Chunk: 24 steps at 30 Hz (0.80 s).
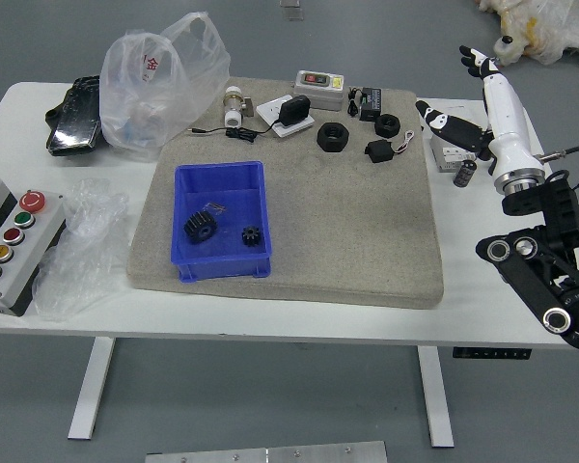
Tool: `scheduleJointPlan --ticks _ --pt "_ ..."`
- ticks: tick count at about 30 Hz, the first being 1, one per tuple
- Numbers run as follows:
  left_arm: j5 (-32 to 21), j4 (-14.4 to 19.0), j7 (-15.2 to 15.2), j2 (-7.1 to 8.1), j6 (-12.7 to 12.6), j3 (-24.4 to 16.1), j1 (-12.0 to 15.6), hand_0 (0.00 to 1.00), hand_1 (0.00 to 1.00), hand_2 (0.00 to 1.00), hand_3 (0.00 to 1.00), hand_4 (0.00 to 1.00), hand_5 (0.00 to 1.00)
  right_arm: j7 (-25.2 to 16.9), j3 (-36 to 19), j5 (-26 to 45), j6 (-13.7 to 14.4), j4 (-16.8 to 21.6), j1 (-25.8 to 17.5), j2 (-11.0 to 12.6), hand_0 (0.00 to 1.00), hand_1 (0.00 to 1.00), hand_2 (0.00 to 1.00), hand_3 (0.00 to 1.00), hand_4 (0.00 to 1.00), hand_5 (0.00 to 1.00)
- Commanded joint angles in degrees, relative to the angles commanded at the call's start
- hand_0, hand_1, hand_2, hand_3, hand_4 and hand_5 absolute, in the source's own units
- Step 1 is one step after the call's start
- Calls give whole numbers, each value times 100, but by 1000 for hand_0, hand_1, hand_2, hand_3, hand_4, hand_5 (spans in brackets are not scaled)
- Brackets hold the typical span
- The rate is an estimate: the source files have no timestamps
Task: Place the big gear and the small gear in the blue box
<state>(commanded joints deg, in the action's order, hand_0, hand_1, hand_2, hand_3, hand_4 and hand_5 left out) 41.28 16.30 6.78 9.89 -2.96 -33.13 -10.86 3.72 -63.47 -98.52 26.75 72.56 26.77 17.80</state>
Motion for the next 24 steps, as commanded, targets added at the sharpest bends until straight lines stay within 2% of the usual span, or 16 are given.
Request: scheduleJointPlan --ticks 5,6,11,12,17,18,20,24 --pt "12 -1 -5 -14 9 2 19 681 565 539 730 674 297 117 -124 -439 1 33 17 62 964 897 892 881 894 496" --pt "0 -2 -9 -14 5 4 23 681 586 552 730 674 298 127 -134 -497 0 44 30 79 970 902 895 879 912 626" --pt "-76 -5 -28 -39 -1 27 51 681 586 552 730 674 298 169 -234 -668 13 54 60 63 970 902 895 879 912 626" --pt "-90 -6 -31 -47 -3 29 56 681 617 594 729 674 298 166 -240 -646 19 52 59 55 971 905 898 878 915 655" --pt "-154 -8 -35 -85 -9 40 82 681 617 594 729 674 298 82 -223 -306 58 62 22 42 971 905 898 878 915 655" --pt "-161 -8 -33 -90 -10 39 87 683 637 628 725 674 299 59 -224 -234 62 69 10 40 966 908 899 876 926 676" --pt "-202 -9 -44 -97 -20 52 98 683 637 628 725 674 299 -3 -226 -59 69 82 -14 44 966 908 899 876 926 676" --pt "-260 -13 -65 -106 -35 44 125 683 637 628 725 674 299 -224 -167 399 61 126 -78 76 966 908 899 876 926 676"
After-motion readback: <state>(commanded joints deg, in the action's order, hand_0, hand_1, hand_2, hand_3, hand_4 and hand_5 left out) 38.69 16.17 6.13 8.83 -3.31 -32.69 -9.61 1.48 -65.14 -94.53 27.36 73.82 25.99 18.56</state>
